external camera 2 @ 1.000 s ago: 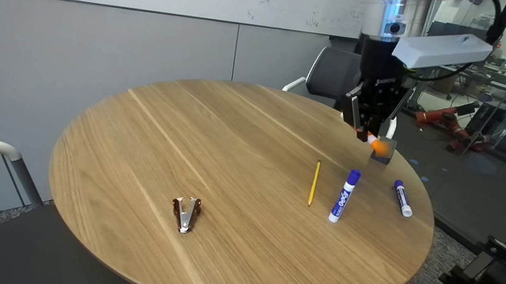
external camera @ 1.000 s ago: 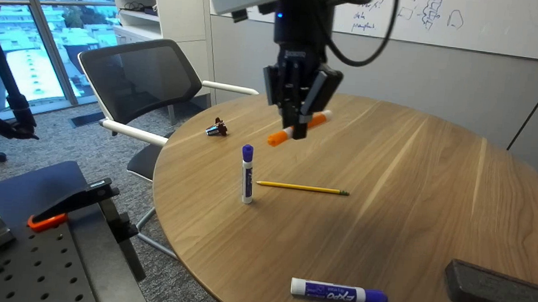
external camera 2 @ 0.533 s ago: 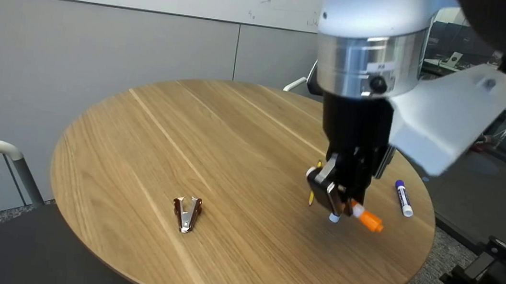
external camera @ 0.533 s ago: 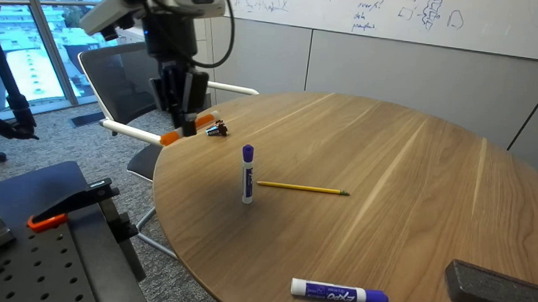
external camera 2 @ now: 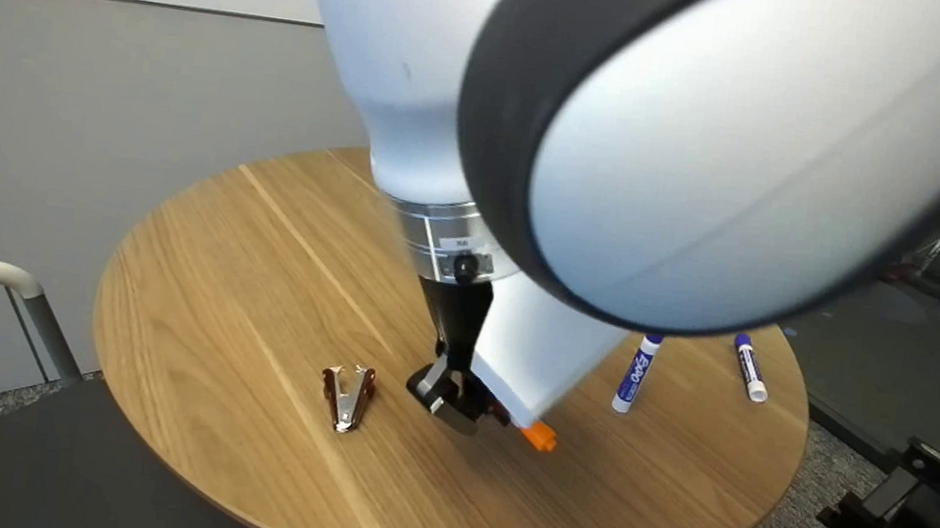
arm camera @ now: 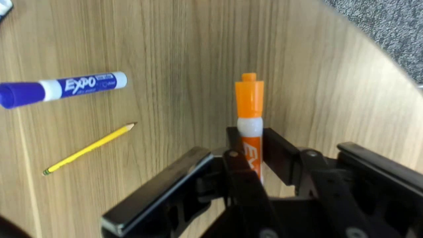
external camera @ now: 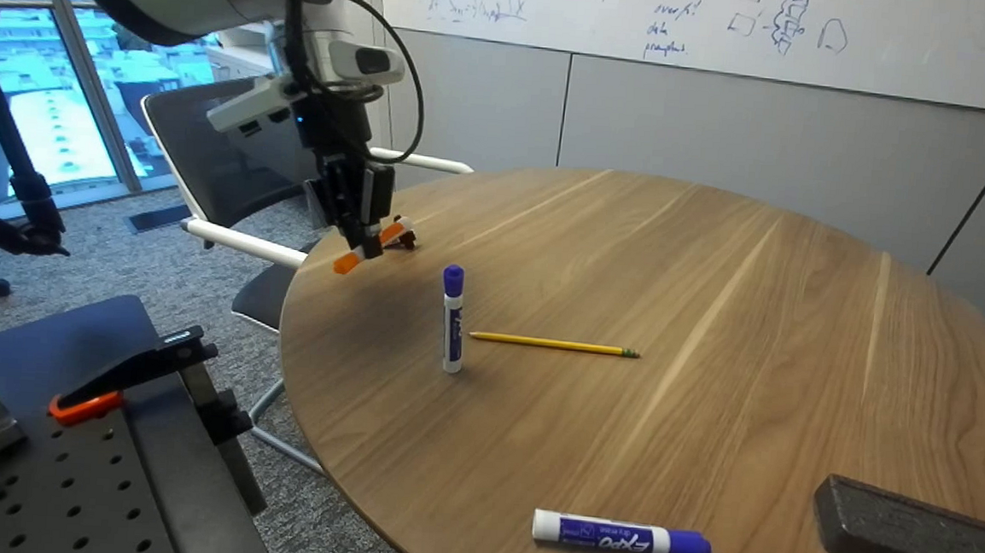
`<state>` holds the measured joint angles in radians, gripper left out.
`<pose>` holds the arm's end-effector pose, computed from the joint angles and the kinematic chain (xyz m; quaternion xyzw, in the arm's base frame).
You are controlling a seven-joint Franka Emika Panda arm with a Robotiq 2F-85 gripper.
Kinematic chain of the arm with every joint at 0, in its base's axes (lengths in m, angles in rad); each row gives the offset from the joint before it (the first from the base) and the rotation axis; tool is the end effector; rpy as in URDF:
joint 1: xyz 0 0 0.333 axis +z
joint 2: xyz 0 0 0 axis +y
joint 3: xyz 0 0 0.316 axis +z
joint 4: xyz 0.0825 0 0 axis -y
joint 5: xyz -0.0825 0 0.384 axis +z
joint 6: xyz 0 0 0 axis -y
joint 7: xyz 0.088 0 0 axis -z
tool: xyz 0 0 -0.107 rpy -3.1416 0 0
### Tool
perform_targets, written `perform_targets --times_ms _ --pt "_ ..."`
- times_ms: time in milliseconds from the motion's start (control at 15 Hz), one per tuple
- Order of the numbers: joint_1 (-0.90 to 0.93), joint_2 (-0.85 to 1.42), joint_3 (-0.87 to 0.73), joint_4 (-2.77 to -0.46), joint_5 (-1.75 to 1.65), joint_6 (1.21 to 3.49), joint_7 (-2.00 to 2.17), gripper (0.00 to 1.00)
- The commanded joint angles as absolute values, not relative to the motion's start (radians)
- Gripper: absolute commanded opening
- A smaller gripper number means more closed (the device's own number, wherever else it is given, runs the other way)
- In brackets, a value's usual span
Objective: Pick the orange marker and move it to the left on the table
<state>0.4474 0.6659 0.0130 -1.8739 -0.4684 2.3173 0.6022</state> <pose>0.5497 0.2630 0.1380 0.9775 0.1056 -0.0178 0.1819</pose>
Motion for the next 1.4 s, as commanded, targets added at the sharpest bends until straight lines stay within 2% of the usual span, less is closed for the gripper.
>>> perform_targets --times_ms 0,333,600,667,733,800,1200,1333 --pt "0.434 0.834 -0.001 -1.624 -0.418 2.208 0.515 0.06" --pt "0.444 0.970 -0.017 -1.514 -0.403 2.136 0.481 0.06" --pt "0.439 0.991 -0.015 -1.469 -0.386 2.091 0.464 0.06" --pt "0.439 0.993 -0.015 -1.460 -0.379 2.078 0.462 0.34" --pt "0.439 0.990 -0.016 -1.457 -0.376 2.071 0.461 0.49" --pt "0.436 0.984 -0.015 -1.462 -0.374 2.071 0.457 0.54" --pt "0.393 0.863 0.005 -1.566 -0.359 2.066 0.366 0.98" --pt "0.348 0.779 0.036 -1.631 -0.313 2.056 0.273 1.00"
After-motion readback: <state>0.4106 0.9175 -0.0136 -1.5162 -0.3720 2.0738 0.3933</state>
